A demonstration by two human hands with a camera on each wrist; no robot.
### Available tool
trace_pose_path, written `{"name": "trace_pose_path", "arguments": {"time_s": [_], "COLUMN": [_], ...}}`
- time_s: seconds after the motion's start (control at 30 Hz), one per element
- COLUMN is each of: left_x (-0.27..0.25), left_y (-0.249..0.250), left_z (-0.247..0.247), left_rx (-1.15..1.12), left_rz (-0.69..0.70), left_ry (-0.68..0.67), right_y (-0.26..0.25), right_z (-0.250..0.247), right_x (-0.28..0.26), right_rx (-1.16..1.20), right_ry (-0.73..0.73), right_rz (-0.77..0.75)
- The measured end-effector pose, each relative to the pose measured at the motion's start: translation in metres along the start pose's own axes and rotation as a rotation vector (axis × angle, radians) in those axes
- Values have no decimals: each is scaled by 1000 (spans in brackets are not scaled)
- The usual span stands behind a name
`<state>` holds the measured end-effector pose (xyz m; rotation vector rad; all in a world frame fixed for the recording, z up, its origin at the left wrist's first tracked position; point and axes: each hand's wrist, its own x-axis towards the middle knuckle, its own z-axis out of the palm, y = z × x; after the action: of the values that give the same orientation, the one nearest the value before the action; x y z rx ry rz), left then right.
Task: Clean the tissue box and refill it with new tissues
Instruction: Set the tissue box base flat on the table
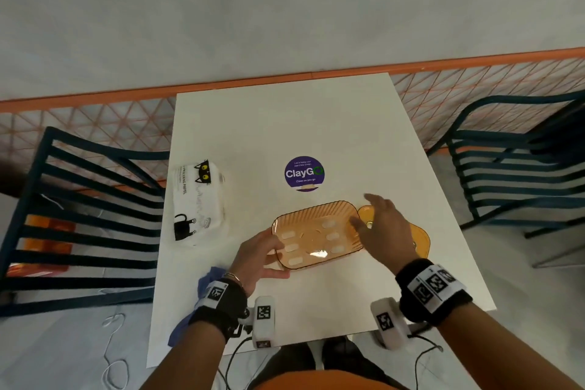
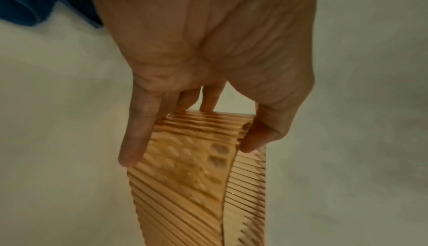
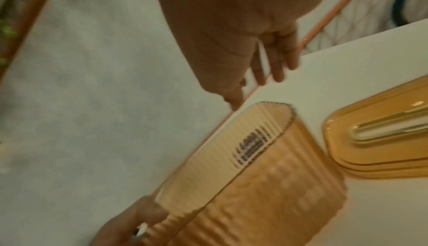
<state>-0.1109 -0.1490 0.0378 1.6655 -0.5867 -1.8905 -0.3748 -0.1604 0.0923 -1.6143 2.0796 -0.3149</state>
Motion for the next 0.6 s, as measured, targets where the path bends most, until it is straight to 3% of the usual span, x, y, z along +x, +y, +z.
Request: {"name": "trace_pose_path", "arguments": {"time_s": [0.07, 0.13, 0.33, 0.6], "left_x": [3, 8, 22, 36], "left_y": [-3, -2, 14, 35], "left_z": [-7, -11, -13, -7], "left_rx": [-24, -12, -4, 28], "left_rz": [-11, -16, -39, -46], "left_ry": [2, 3, 50, 147], "right_y": [11, 14, 5, -8], "right_z": [12, 26, 56, 65], "right_x": [7, 12, 25, 58], "right_rx": [18, 112, 155, 248], "right_ry": [-246, -346, -278, -332], "right_rz": [170, 167, 134, 210]}}
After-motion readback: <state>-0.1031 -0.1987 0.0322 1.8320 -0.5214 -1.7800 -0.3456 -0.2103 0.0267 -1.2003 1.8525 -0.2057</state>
